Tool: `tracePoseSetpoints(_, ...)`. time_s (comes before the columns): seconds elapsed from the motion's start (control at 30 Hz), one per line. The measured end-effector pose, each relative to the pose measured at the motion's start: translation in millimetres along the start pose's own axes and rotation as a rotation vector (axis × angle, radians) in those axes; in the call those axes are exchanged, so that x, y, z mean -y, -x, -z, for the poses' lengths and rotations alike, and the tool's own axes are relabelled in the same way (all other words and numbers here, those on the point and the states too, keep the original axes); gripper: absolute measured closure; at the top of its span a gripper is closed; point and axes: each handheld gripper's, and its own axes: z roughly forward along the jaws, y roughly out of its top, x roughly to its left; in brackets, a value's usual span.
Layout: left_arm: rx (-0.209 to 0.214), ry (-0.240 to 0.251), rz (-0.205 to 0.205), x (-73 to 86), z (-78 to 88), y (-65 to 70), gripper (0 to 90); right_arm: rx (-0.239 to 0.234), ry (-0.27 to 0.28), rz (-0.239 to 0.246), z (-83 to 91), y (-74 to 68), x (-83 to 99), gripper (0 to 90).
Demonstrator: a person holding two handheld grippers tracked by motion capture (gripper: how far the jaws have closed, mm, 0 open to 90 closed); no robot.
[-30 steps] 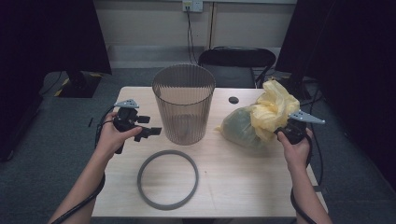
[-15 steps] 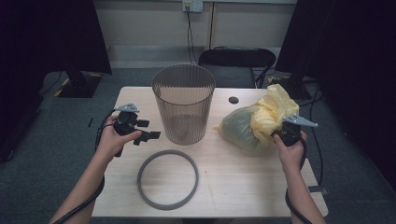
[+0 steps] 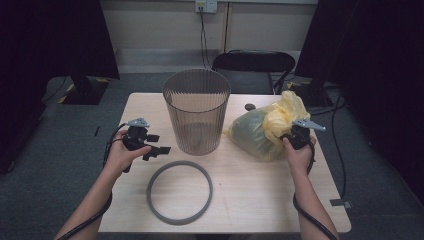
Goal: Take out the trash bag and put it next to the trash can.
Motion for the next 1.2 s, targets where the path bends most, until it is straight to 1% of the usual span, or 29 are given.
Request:
tracePoseSetpoints(0.07,-0.002,-0.008,-0.009,0.1,-0.3,-0.8,17.9,0.001,0.003,-0.008,-8.2,-0.3,-3.9,86.0)
tracePoseSetpoints(0.17,-0.007,-0.003,0.001,-0.4,1.6,-0.3,17.7,0.009,0.015,-0.015,-18.5,-2.3,-10.4,82.8)
tracePoseSetpoints(0.23,-0.006,0.0,0.002,-0.5,2.7,0.7,17.6,0.012,0.016,-0.011,-21.3,-5.2,-13.3,81.2)
tracePoseSetpoints(0.27,-0.007,-0.001,0.002,-0.4,3.1,1.8,17.6,0.011,0.018,-0.001,-21.4,-6.9,-14.8,79.6)
tracePoseSetpoints(0.33,-0.002,-0.003,-0.001,0.0,3.2,3.6,17.6,0.017,0.018,0.022,-19.1,-10.5,-16.5,75.5)
tracePoseSetpoints(0.37,0.0,-0.002,-0.002,0.2,2.9,4.8,17.6,0.02,0.012,0.034,-17.5,-11.5,-16.8,72.1)
tracePoseSetpoints(0.47,0.008,0.002,-0.01,-0.6,2.0,9.4,17.6,0.009,0.003,0.039,-9.6,-13.5,-16.1,60.7)
tracePoseSetpoints(0.53,0.009,0.003,-0.013,-1.6,2.1,12.5,17.5,-0.007,-0.001,0.04,-2.7,-15.0,-15.2,54.9)
tracePoseSetpoints(0.57,0.013,0.005,-0.011,-1.7,1.9,14.0,17.4,-0.004,0.0,0.05,1.2,-16.1,-14.4,52.1)
tracePoseSetpoints(0.63,0.013,0.007,-0.01,-1.5,1.7,16.0,17.2,-0.022,-0.01,0.049,8.0,-17.7,-11.5,44.0)
tracePoseSetpoints(0.67,0.015,0.008,-0.008,-0.9,1.0,17.1,17.2,-0.022,-0.01,0.048,10.6,-18.6,-10.0,41.2)
tracePoseSetpoints(0.73,0.016,0.005,-0.011,0.3,-0.7,19.3,16.9,-0.023,-0.006,0.05,17.8,-20.7,-4.3,38.5)
tracePoseSetpoints(0.83,0.021,-0.011,-0.015,2.7,-4.0,22.6,16.8,-0.028,-0.014,0.038,24.6,-21.9,2.7,34.6)
tracePoseSetpoints(0.87,0.023,-0.013,-0.016,3.2,-5.1,23.4,16.8,-0.041,-0.015,0.024,27.5,-22.4,5.6,34.0)
tracePoseSetpoints(0.97,0.026,-0.011,-0.012,3.6,-6.0,25.6,16.8,-0.051,-0.023,0.031,33.9,-24.4,10.9,33.8)
tracePoseSetpoints(1.03,0.026,-0.01,-0.017,3.4,-5.6,25.8,16.7,-0.055,-0.034,0.035,36.3,-26.2,15.4,33.6)
tracePoseSetpoints(1.2,0.026,-0.014,-0.015,6.0,-5.1,27.1,16.8,-0.063,-0.052,0.04,37.9,-29.6,27.9,32.8)
